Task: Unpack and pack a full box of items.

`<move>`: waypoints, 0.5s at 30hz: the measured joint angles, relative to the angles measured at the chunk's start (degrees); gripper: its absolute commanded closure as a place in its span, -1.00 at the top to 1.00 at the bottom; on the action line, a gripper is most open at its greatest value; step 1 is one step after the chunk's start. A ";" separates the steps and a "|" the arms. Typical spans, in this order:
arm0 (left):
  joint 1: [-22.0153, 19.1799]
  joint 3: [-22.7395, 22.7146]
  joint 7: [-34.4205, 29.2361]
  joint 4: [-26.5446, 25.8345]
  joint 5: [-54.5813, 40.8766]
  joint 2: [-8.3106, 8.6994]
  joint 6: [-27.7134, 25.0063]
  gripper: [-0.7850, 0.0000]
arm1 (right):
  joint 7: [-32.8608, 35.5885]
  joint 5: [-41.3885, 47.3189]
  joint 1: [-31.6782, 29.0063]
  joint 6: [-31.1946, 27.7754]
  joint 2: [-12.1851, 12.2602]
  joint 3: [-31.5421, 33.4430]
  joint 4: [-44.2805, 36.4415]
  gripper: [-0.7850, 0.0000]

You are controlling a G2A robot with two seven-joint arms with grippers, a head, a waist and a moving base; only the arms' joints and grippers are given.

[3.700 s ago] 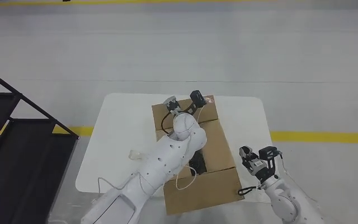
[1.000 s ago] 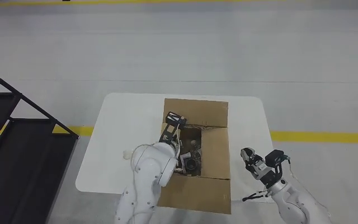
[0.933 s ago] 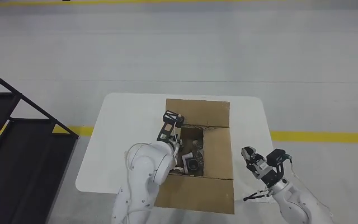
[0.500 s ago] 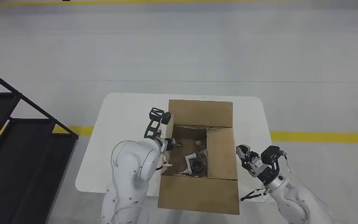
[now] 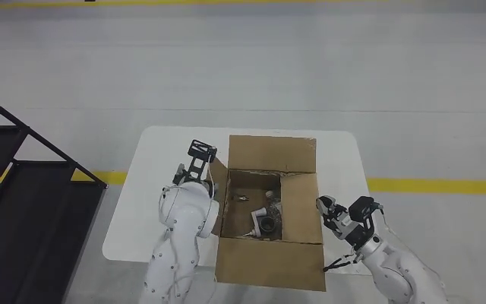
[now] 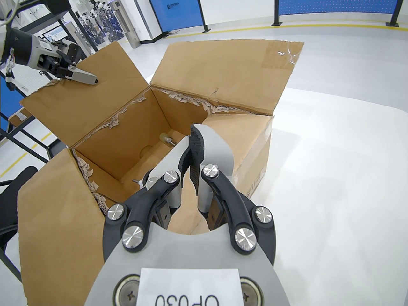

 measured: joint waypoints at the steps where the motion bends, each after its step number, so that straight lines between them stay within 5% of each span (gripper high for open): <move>1: 0.00 0.21 0.75 0.84 2.32 0.12 -0.13 1.00 | -0.03 0.02 -0.03 0.04 0.00 0.01 -0.06 -1.00; 15: 0.32 2.36 6.58 11.58 18.07 0.28 1.11 1.00 | -0.71 0.61 -0.52 0.12 0.01 0.99 -0.17 -1.00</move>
